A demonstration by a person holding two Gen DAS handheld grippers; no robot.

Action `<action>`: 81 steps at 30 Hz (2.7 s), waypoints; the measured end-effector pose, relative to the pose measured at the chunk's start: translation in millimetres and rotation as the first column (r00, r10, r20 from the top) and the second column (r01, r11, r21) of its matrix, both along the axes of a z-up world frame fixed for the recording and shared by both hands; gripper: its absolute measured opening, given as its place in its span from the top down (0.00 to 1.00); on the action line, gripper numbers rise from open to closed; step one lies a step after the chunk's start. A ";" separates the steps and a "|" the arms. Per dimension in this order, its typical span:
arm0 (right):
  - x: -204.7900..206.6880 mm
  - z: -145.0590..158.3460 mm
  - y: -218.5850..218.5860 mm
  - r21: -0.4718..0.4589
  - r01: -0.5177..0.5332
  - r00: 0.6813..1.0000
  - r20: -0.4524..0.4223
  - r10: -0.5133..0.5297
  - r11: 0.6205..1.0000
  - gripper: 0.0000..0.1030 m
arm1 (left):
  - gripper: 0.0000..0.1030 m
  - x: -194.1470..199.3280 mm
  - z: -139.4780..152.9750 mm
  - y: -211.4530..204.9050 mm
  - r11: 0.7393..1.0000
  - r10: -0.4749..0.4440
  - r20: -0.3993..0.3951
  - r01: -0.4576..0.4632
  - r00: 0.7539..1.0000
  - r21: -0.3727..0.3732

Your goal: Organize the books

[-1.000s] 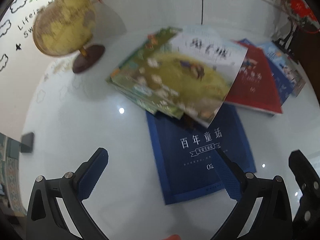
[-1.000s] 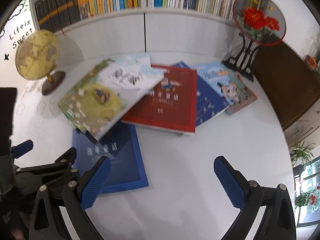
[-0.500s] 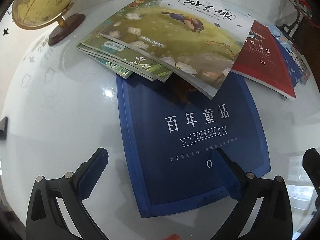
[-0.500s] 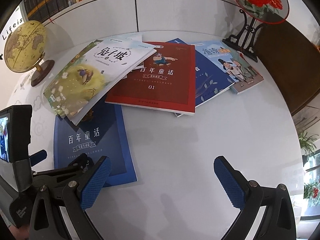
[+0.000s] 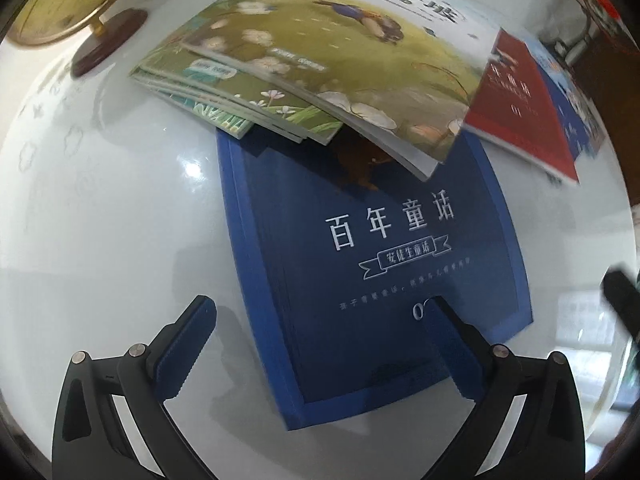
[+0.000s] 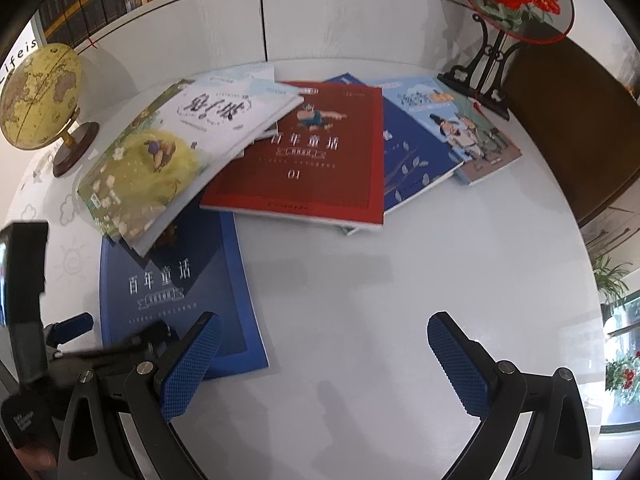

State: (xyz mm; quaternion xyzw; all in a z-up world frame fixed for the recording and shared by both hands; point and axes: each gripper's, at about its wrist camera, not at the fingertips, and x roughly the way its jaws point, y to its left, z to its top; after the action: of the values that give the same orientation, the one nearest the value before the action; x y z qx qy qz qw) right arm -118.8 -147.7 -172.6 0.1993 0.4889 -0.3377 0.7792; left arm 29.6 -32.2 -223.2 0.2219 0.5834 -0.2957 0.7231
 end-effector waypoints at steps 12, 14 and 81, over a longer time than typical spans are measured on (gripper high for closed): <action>43.4 46.8 -16.4 0.053 0.008 0.988 0.154 -0.016 0.999 0.00 | 0.01 76.1 107.0 27.7 0.965 -0.081 0.236 0.136 0.968 -0.226; 50.8 49.3 -17.0 0.060 0.010 0.986 0.164 -0.020 0.998 0.00 | 0.01 88.1 114.1 24.5 0.953 -0.102 0.212 0.156 0.972 -0.259; 127.1 -56.1 -50.2 0.393 -0.111 0.937 0.348 -0.036 0.913 0.51 | 0.15 167.1 37.6 -81.4 0.829 -0.434 -0.089 0.359 0.896 -0.429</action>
State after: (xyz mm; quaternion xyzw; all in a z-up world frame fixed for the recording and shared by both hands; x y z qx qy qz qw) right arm 8.3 -197.9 -228.7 0.4039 0.4065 -0.1728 0.8011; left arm 196.7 -113.6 -185.6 0.1570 0.5146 -0.5723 0.6189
